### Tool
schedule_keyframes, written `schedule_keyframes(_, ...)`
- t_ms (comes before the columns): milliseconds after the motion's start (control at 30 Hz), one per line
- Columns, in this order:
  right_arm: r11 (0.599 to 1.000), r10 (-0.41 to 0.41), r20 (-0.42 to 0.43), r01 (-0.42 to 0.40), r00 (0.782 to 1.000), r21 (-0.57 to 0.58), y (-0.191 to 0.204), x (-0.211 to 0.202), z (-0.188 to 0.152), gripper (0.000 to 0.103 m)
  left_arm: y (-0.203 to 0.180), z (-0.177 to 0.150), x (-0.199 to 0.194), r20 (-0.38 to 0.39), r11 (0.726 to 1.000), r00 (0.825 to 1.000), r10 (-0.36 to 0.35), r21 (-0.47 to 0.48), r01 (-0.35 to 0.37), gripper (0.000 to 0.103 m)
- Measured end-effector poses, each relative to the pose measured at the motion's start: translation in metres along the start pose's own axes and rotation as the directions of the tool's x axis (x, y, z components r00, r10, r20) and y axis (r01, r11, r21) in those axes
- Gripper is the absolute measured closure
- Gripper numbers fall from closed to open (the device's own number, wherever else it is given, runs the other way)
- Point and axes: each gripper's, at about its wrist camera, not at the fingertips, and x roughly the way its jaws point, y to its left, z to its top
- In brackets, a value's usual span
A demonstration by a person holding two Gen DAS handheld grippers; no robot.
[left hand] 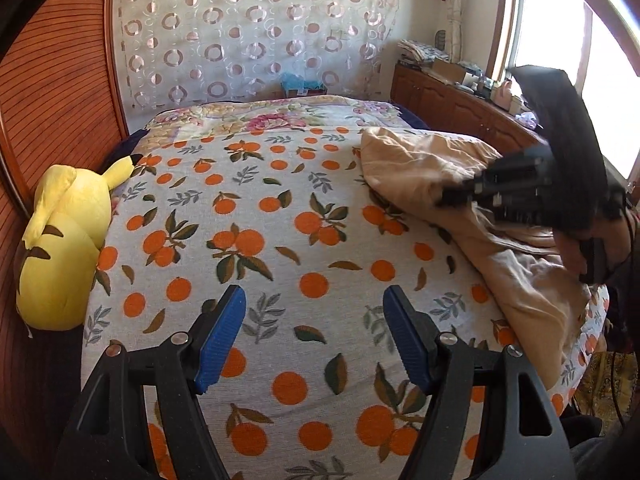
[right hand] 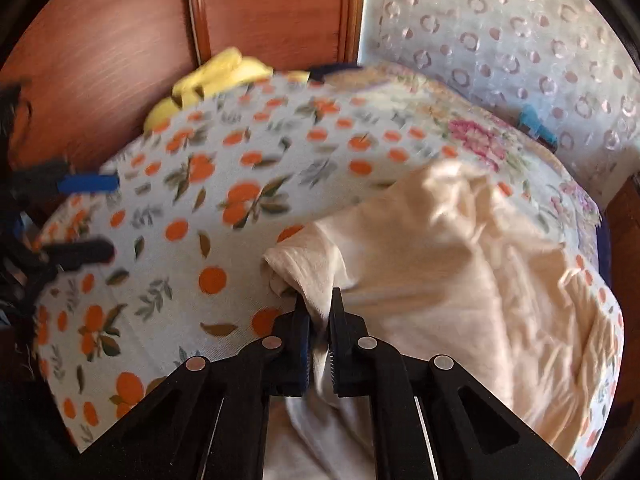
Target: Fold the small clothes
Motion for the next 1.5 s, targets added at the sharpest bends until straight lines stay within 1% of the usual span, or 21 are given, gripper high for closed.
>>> schedule_keyframes(33, 1.0, -0.021, 0.028, 0.02, 0.999, 0.019, -0.011, -0.01, 0.001, 0.096, -0.004, 0.001, -0.001, 0.002, 1.0, 1.0, -0.005, 0.006, 0.005, 0.031)
schedule_keyframes(100, 0.996, -0.037, 0.068, 0.032, 0.997, 0.077, -0.037, -0.03, 0.002, 0.097, -0.011, 0.002, -0.002, 0.004, 1.0, 1.0, -0.019, 0.02, 0.019, 0.031)
schedule_keyframes(167, 0.989, -0.074, 0.093, 0.062, 0.993, 0.131, -0.065, -0.048, 0.002, 0.097, -0.019, 0.004, -0.003, 0.009, 0.999, 0.999, -0.031, 0.033, 0.031, 0.031)
schedule_keyframes(300, 0.957, -0.195, 0.098, 0.167, 0.976, 0.239, -0.121, -0.074, -0.005, 0.097, -0.03, 0.007, -0.006, 0.019, 0.997, 0.998, -0.055, 0.047, 0.054, 0.031)
schedule_keyframes(367, 0.934, -0.234, 0.088, 0.198, 0.968, 0.297, -0.143, -0.081, -0.01, 0.097, -0.035, 0.008, -0.006, 0.019, 0.997, 0.998, -0.061, 0.058, 0.06, 0.031)
schedule_keyframes(467, 0.904, -0.289, 0.062, 0.251, 0.955, 0.346, -0.166, -0.079, -0.017, 0.097, -0.041, 0.009, -0.007, 0.02, 0.995, 0.998, -0.066, 0.07, 0.064, 0.031)
schedule_keyframes(567, 0.867, -0.339, 0.01, 0.308, 0.941, 0.392, -0.18, -0.066, -0.021, 0.097, -0.043, 0.008, -0.007, 0.018, 0.995, 0.997, -0.07, 0.075, 0.069, 0.031)
schedule_keyframes(667, 0.822, -0.403, -0.05, 0.386, 0.914, 0.42, -0.19, -0.046, -0.02, 0.097, -0.048, 0.007, -0.007, 0.013, 0.994, 0.997, -0.075, 0.081, 0.073, 0.031)
schedule_keyframes(767, 0.807, -0.443, -0.088, 0.439, 0.892, 0.395, -0.195, -0.028, -0.016, 0.097, -0.054, 0.006, -0.006, 0.005, 0.993, 0.997, -0.077, 0.087, 0.076, 0.031)
schedule_keyframes(833, 0.788, -0.445, -0.098, 0.442, 0.89, 0.428, -0.202, -0.027, -0.016, 0.096, -0.056, 0.005, -0.005, 0.002, 0.993, 0.997, -0.08, 0.088, 0.079, 0.031)
schedule_keyframes(867, 0.776, -0.448, -0.105, 0.444, 0.888, 0.449, -0.204, -0.027, -0.017, 0.093, -0.057, 0.005, -0.004, 0.0, 0.993, 0.997, -0.083, 0.089, 0.083, 0.031)
schedule_keyframes(900, 0.768, -0.45, -0.101, 0.443, 0.887, 0.462, -0.206, -0.028, -0.019, 0.092, -0.058, 0.006, -0.003, 0.0, 0.992, 0.996, -0.085, 0.09, 0.085, 0.031)
schedule_keyframes(933, 0.776, -0.437, -0.083, 0.422, 0.895, 0.469, -0.203, -0.032, -0.019, 0.09, -0.059, 0.006, -0.002, 0.001, 0.992, 0.996, -0.088, 0.092, 0.087, 0.031)
schedule_keyframes(1000, 0.812, -0.378, -0.04, 0.352, 0.925, 0.465, -0.192, -0.043, -0.024, 0.085, -0.063, 0.006, -0.001, 0.0, 0.991, 0.995, -0.096, 0.095, 0.095, 0.031)
schedule_keyframes(1067, 0.842, -0.31, -0.023, 0.286, 0.951, 0.457, -0.177, -0.046, -0.027, 0.067, -0.068, 0.006, 0.0, 0.0, 0.99, 0.994, -0.106, 0.096, 0.105, 0.031)
schedule_keyframes(1133, 0.868, -0.263, -0.019, 0.245, 0.965, 0.432, -0.161, -0.044, -0.03, 0.055, -0.073, 0.006, 0.003, -0.002, 0.989, 0.994, -0.112, 0.101, 0.112, 0.031)
schedule_keyframes(1200, 0.88, -0.249, -0.023, 0.236, 0.968, 0.412, -0.148, -0.04, -0.029, 0.055, -0.079, 0.007, 0.007, -0.009, 0.987, 0.993, -0.118, 0.105, 0.118, 0.031)
schedule_keyframes(1267, 0.875, -0.245, -0.046, 0.241, 0.968, 0.42, -0.146, -0.029, -0.028, 0.055, -0.084, 0.007, 0.009, -0.014, 0.986, 0.992, -0.123, 0.109, 0.124, 0.031)
schedule_keyframes(1367, 0.855, -0.258, -0.083, 0.267, 0.963, 0.445, -0.157, -0.006, -0.027, 0.055, -0.089, 0.005, 0.01, -0.021, 0.985, 0.991, -0.131, 0.115, 0.132, 0.031)
schedule_keyframes(1500, 0.814, -0.264, -0.055, 0.253, 0.963, 0.524, -0.183, 0.007, -0.017, 0.055, -0.091, 0.004, 0.014, -0.029, 0.984, 0.99, -0.135, 0.113, 0.138, 0.031)
